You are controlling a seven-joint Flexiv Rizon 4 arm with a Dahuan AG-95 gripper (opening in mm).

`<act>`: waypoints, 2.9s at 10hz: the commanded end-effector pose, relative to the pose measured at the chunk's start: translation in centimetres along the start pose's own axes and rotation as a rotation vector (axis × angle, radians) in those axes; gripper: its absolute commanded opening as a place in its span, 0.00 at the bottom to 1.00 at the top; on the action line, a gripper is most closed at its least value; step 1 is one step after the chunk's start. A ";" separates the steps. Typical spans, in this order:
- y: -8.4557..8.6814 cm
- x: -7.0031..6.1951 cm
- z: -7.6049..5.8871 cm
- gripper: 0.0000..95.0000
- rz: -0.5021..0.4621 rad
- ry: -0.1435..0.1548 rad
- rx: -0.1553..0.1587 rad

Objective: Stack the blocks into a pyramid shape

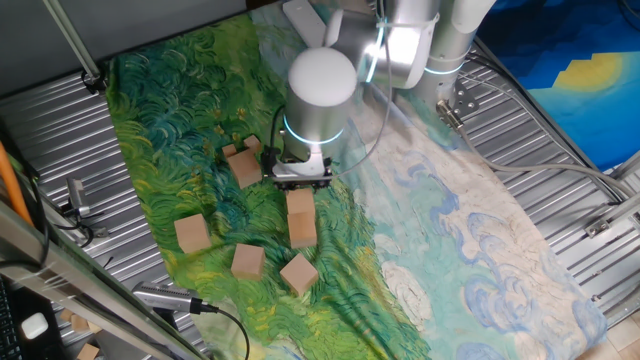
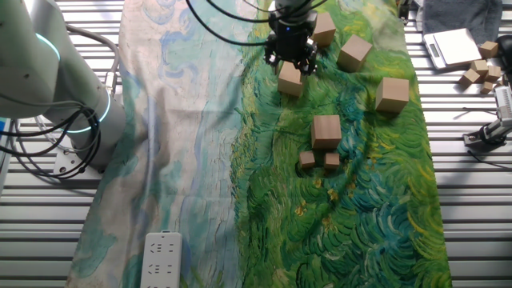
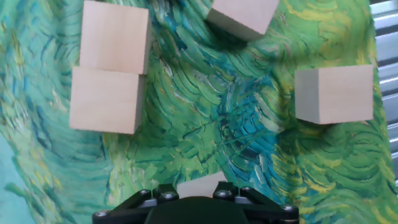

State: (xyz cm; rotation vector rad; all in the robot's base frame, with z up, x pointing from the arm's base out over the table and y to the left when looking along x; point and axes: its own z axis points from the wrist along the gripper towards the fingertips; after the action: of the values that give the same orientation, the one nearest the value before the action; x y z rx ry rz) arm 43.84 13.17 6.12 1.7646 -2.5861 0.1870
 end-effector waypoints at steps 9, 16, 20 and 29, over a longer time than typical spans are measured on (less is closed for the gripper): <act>-1.1 -1.0 0.7 0.60 -0.009 -0.013 0.027; -1.9 -1.5 0.4 1.00 -0.074 -0.046 0.065; -2.0 -1.6 1.0 1.00 -0.060 -0.114 0.010; -1.2 -2.0 2.7 0.60 -0.003 -0.130 -0.014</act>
State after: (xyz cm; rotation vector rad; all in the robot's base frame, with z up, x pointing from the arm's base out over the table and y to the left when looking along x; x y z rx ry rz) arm 45.87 14.41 3.32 1.8303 -2.6656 0.0505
